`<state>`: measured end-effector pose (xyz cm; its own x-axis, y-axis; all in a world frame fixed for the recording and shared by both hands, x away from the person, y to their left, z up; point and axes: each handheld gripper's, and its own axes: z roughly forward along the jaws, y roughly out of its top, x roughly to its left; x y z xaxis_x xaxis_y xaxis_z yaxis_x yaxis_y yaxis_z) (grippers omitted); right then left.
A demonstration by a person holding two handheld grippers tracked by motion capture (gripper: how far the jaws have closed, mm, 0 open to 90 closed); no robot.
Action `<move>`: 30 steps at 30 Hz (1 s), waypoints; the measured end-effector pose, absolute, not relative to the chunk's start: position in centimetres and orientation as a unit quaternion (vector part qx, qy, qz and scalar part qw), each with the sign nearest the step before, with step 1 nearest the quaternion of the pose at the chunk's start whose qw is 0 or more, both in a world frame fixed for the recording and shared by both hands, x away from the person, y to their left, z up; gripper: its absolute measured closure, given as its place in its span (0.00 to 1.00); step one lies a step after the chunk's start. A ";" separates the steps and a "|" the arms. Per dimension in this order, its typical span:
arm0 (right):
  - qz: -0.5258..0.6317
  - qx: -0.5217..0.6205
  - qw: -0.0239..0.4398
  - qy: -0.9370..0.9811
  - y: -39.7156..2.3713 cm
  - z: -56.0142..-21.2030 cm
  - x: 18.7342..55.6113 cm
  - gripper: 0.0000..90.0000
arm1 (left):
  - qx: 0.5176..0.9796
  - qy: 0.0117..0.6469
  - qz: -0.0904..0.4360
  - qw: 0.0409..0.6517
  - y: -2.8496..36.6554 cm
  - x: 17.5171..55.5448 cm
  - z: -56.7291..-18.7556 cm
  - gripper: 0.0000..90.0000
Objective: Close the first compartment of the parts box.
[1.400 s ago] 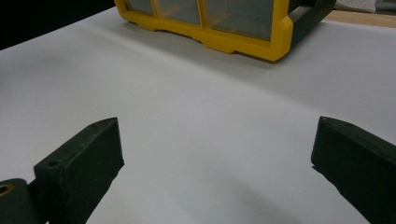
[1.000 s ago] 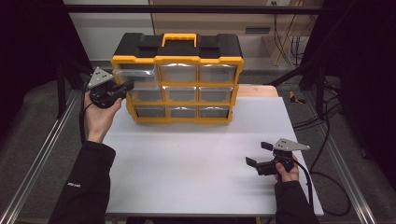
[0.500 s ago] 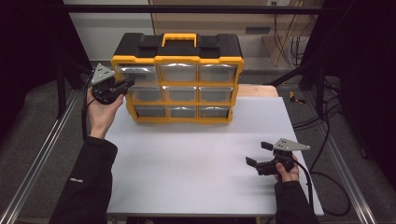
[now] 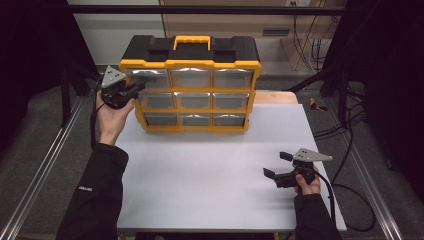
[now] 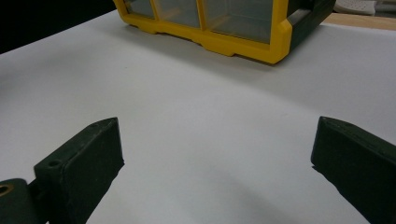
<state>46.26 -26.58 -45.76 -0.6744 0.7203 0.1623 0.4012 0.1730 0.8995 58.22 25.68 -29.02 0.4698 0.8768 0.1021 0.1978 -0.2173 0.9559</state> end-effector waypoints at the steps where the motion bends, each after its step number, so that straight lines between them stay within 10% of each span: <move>1: 0.523 0.374 0.152 0.751 -26.6 -45.7 46.2 0.03 | 0.700 0.384 0.343 0.495 25.7 58.3 -29.0 0.99; 20: 0.524 0.374 0.153 0.749 -26.6 -45.7 46.2 0.03 | 0.698 0.383 0.316 0.516 26.8 56.5 -29.5 0.89; 30: 0.523 0.375 0.152 0.750 -26.6 -45.8 46.3 0.03 | 0.694 0.386 0.280 0.540 27.5 55.1 -30.3 0.44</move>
